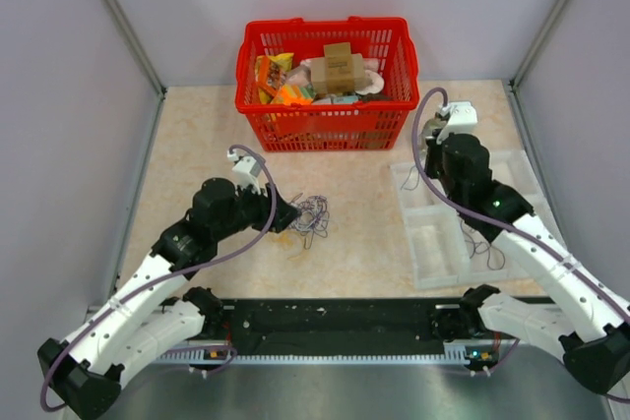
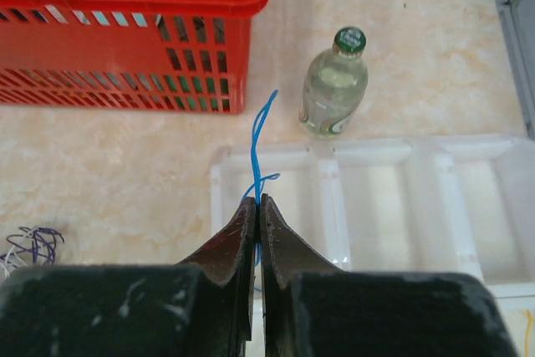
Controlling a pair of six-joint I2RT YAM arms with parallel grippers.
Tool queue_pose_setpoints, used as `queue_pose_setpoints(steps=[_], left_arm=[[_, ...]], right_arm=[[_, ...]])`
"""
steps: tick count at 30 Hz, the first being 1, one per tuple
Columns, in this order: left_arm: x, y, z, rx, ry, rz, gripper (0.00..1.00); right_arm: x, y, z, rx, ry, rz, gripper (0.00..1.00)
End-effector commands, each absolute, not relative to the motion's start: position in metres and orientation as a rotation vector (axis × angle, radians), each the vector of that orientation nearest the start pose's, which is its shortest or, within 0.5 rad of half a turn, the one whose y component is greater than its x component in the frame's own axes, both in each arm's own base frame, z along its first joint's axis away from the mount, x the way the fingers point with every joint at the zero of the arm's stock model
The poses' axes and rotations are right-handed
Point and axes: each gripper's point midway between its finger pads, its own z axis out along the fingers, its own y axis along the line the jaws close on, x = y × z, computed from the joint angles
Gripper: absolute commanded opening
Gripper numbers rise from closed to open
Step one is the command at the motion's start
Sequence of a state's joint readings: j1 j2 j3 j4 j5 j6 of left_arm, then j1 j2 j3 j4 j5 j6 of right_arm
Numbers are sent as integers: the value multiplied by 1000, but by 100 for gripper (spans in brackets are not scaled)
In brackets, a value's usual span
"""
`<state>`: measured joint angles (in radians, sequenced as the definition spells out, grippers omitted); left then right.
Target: Untangle the cables
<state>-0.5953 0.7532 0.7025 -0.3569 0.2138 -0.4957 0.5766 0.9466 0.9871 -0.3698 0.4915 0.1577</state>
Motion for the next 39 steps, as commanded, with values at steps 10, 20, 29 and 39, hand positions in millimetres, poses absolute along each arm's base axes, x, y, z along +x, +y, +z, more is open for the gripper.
queue_pose_setpoints(steps=[10,20,29,39], left_arm=[[189,-214,243,308,1975,-1022,56],[192,-214,246,304,1967,-1010,56],[188,-208,251,118,1982,-1073,56],[198,-197,219,81,2081,-941,59]], right_arm=[[322,110,228,62,1994,77,0],[316,103,167,110,2175,-5,0],[322,121,97,195,2381,71,0],[321,107,97,163,2400,5,43]])
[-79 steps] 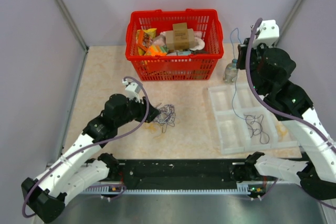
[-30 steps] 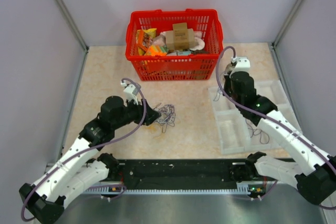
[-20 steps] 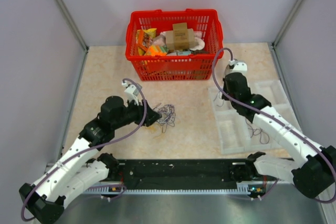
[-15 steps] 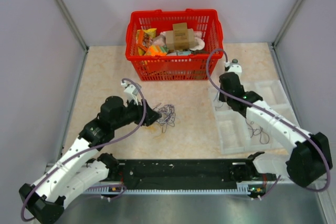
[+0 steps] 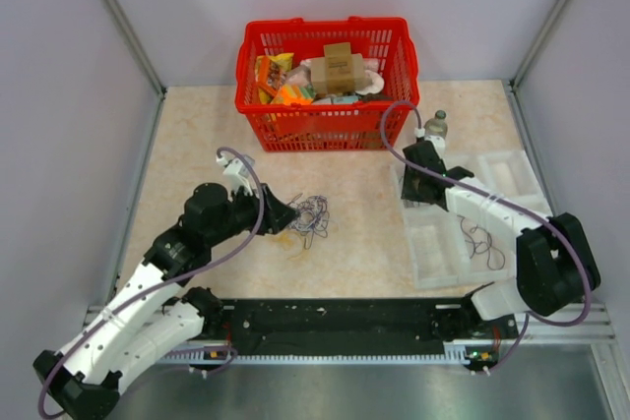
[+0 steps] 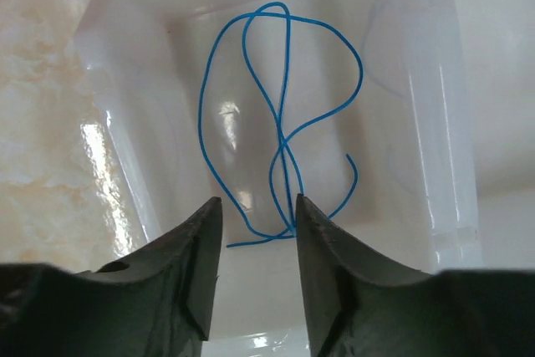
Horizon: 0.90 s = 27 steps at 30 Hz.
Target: Untangle the cables
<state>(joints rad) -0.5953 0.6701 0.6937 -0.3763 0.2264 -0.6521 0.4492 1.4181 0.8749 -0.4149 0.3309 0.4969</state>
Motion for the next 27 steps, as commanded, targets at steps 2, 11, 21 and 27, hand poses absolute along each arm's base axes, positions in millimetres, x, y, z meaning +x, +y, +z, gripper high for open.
queue_pose_setpoints(steps=[2,11,21,27], left_arm=[[204,-196,214,84,2100,-894,61],[239,-204,160,132,2351,-652,63],[261,-208,134,76,2390,-525,56],[274,-213,143,110,2336,-518,50]], right_arm=[[318,104,109,101,2375,-3,55],[298,140,195,-98,2219,155,80],[254,287,199,-397,2100,854,71],[245,294,188,-430,2115,883,63]])
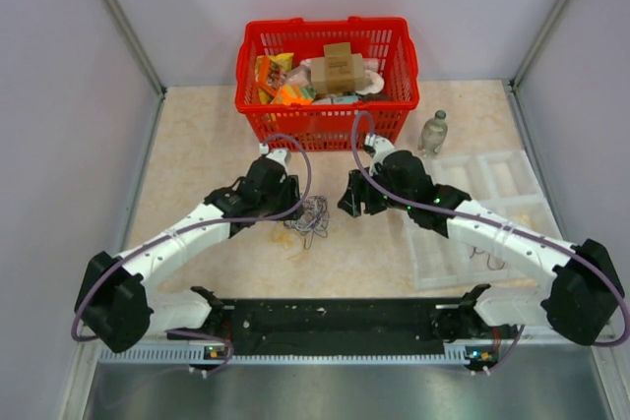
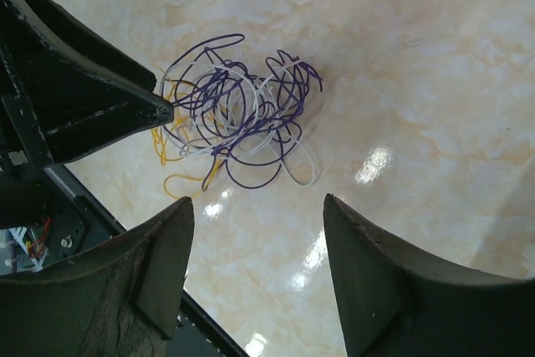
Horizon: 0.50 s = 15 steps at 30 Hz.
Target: Untangle the cables
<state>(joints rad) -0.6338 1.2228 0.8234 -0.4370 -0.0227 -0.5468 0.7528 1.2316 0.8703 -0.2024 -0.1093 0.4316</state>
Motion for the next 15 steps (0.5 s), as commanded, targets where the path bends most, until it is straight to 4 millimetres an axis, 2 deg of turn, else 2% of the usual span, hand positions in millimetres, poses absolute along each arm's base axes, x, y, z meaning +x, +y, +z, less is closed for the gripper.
queue_pose_setpoints(steps=[1,4,8,15], left_arm=[[277,-215,144,118,2318,-521,49],[287,-219,148,154,2296,-502,45],[288,-225,140,195,2360,-492,36],[287,-223,129,194,2360,-479,35]], right_arm=[[246,292,187,-428,2115,873,62],[245,285,189,-421,2108,851,60],[239,277,185,-393,2110,837,60],[235,273,176,-399,2133,827,60]])
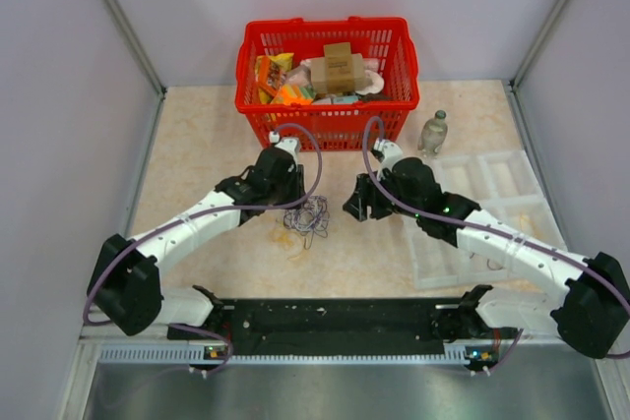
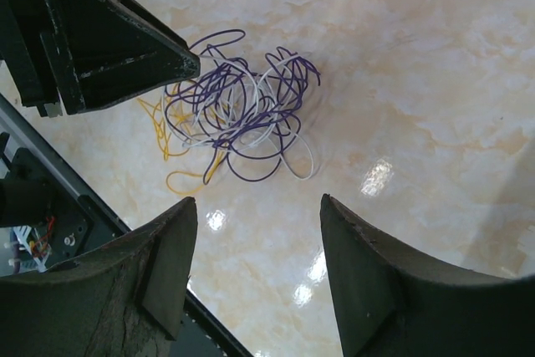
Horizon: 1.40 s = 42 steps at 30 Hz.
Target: Untangle the cables
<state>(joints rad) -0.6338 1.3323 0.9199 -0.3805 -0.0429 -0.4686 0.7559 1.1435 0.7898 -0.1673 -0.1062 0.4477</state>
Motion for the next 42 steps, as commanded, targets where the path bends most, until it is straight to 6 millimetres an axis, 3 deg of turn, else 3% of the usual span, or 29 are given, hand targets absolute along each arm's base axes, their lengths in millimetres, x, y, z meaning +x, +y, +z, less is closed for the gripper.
queue_pose_setpoints(steps=[1,3,5,9,11,15,20,23,27,30,32,35,38,42], left_arm=[[287,-223,128,198,2363,-476,35],[285,-226,126,213,2375,-494,19],[284,-229,127,222,2371,-521,11],[285,-226,125,242,2384,-487,10],[284,-224,121,241,2400,-468,18],[282,-222,114,256,2423,-452,22],[280,-225,130,255,2369,-500,0],[272,-231,164,267,2296,-611,0],[245,-239,248,339,2031,-850,0],[226,-230,307,310,1835,-945,0],[215,-214,343,260,1751,-947,0],[199,-188,399,182,1588,-946,0],[188,-176,438,160,1487,-965,0],[181,-183,467,183,1471,-1028,0]], right_arm=[[236,273,176,-402,2134,827,60],[236,274,176,-402,2135,829,60],[237,275,177,-404,2133,833,60],[241,274,178,-398,2132,809,61],[242,273,180,-401,2127,792,61],[244,268,186,-406,2108,769,61],[243,268,191,-408,2095,772,61],[241,276,187,-437,2097,821,60],[227,293,201,-571,2022,944,65],[217,296,234,-662,1878,997,74],[214,296,261,-689,1778,1015,81],[204,302,296,-752,1664,1082,84],[196,311,335,-821,1518,1137,86],[197,328,371,-898,1422,1130,89]])
